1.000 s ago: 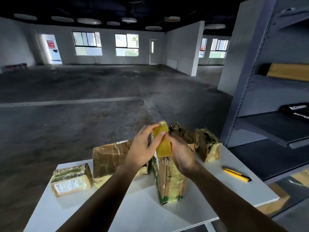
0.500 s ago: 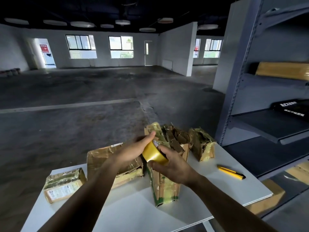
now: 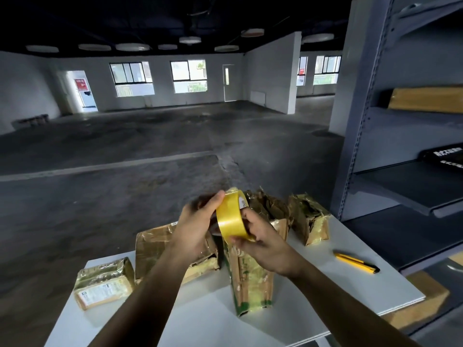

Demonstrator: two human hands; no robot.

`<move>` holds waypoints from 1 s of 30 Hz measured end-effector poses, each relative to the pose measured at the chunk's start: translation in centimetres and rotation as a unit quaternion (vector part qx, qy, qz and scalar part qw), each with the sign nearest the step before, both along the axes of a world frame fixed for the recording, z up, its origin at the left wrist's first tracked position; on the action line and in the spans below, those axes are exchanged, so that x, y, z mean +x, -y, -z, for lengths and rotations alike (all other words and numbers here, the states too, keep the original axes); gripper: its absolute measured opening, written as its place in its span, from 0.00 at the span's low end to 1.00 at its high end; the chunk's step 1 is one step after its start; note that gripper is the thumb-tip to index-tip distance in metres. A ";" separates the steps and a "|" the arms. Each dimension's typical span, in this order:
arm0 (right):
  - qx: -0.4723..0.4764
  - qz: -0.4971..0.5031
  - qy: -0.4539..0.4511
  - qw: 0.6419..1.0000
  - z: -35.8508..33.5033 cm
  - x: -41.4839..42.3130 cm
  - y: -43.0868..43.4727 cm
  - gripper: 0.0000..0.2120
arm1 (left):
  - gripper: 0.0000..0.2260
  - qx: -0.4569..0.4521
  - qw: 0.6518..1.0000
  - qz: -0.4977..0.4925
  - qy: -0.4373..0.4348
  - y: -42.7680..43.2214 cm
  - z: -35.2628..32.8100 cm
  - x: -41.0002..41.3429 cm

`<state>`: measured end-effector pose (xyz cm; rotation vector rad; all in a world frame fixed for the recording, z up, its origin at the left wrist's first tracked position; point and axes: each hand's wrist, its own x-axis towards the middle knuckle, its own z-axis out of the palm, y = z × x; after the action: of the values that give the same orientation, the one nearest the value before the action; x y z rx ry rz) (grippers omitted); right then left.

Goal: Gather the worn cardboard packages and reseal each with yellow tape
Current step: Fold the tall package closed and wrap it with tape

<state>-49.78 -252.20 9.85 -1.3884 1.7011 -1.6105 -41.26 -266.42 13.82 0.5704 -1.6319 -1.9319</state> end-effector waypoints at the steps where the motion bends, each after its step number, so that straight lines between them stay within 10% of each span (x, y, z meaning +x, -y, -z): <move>1: 0.003 -0.003 -0.006 1.000 -0.2 -0.3 -0.1 0.19 | 0.17 0.061 0.997 0.028 0.039 0.2 -0.3 0.0; 11: -0.051 0.077 -0.032 0.995 -1.4 -0.5 0.1 0.09 | 0.22 0.070 0.993 0.093 -0.028 -1.1 -1.7 0.0; 23: -0.117 0.195 0.235 0.945 -3.8 -1.0 2.0 0.24 | 0.13 -0.175 0.970 0.127 -0.109 -2.8 0.3 -0.1; 30: -0.104 0.183 0.095 0.973 -3.9 0.1 1.1 0.15 | 0.18 0.029 0.994 0.045 -0.093 -3.2 -1.6 -0.7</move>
<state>-49.63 -253.28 13.71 -1.0034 1.7902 -2.1005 -42.01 -263.24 15.44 0.3308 -1.5121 -2.0365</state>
